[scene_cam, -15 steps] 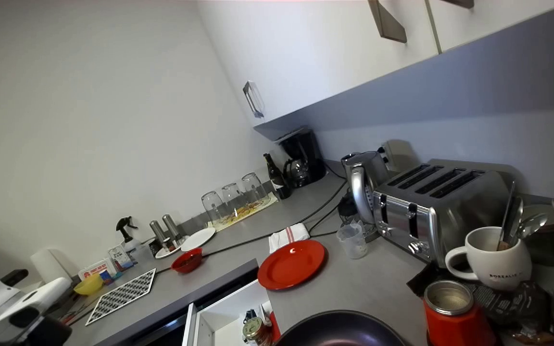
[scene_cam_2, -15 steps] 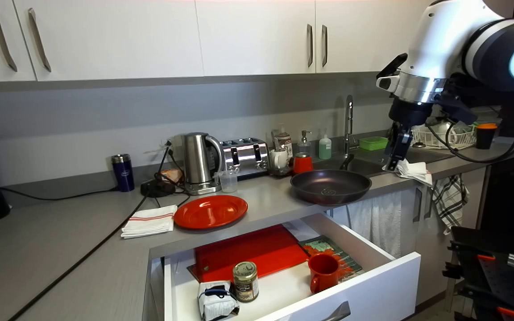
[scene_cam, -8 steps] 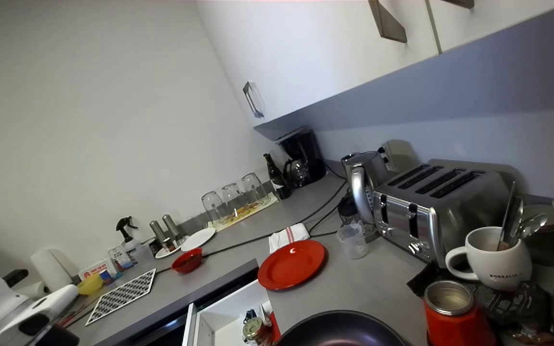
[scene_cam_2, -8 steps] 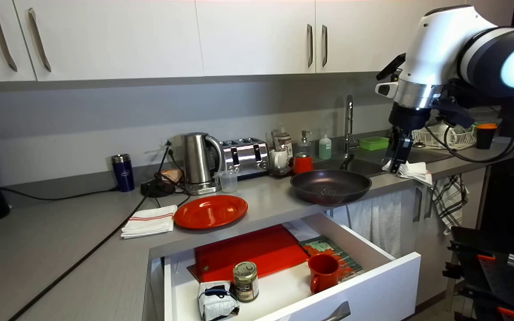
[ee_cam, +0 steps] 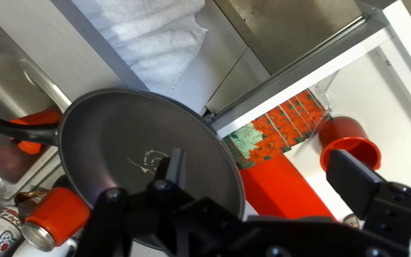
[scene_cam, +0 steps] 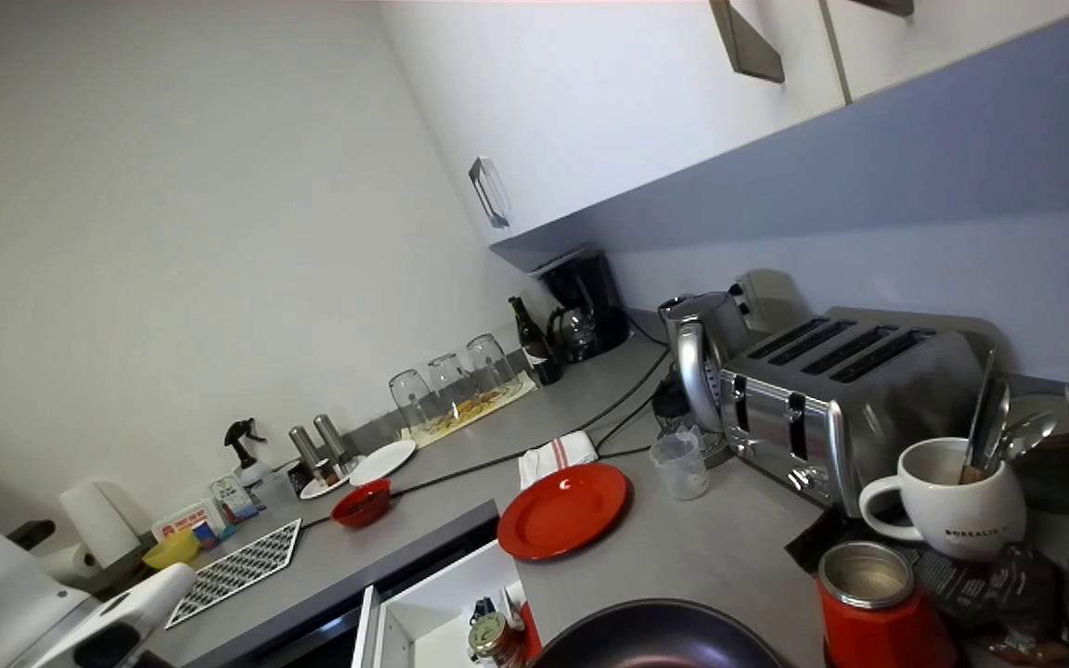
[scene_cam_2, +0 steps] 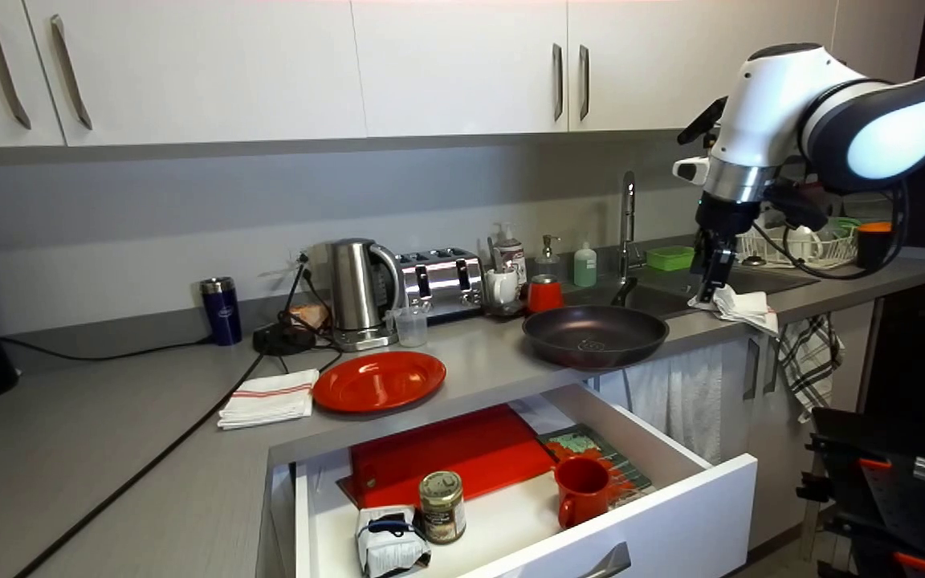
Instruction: Move the black pan to the left
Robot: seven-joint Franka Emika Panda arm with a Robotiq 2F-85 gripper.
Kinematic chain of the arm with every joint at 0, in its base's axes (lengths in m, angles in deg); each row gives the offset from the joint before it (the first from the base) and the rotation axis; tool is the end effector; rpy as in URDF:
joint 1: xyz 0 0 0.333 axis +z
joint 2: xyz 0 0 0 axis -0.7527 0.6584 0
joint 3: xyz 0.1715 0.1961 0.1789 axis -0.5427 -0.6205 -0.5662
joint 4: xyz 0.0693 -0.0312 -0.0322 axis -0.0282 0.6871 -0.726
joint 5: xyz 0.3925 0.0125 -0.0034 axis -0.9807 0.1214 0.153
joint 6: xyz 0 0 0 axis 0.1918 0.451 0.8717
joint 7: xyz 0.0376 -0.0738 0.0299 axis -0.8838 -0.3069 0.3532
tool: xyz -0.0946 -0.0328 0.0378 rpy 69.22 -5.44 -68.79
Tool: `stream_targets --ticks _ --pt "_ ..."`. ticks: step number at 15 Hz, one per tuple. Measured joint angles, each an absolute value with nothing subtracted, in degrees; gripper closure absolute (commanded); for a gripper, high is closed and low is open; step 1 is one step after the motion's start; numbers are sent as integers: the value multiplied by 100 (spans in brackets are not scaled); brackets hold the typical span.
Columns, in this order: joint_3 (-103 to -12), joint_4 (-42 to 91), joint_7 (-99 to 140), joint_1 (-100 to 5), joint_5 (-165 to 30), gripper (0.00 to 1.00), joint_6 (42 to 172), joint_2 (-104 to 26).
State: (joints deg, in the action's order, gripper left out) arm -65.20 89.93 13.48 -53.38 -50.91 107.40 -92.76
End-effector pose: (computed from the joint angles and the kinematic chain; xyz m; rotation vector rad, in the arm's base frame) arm 0.3583 -0.0121 0.4265 2.7873 0.3170 0.3308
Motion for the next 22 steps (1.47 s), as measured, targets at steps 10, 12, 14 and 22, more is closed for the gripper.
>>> stream_targets --ticks 10,12,14,22 --pt "-5228 8312 362 -5785 -5216 0 11457 -8566" --pt "-4935 8031 260 -5716 -5835 0 11472 -8327" --pt "-4705 7759 229 -5633 -6454 0 11472 -8103" --pt "-4163 6969 254 -5465 -8867 0 11480 -7429"
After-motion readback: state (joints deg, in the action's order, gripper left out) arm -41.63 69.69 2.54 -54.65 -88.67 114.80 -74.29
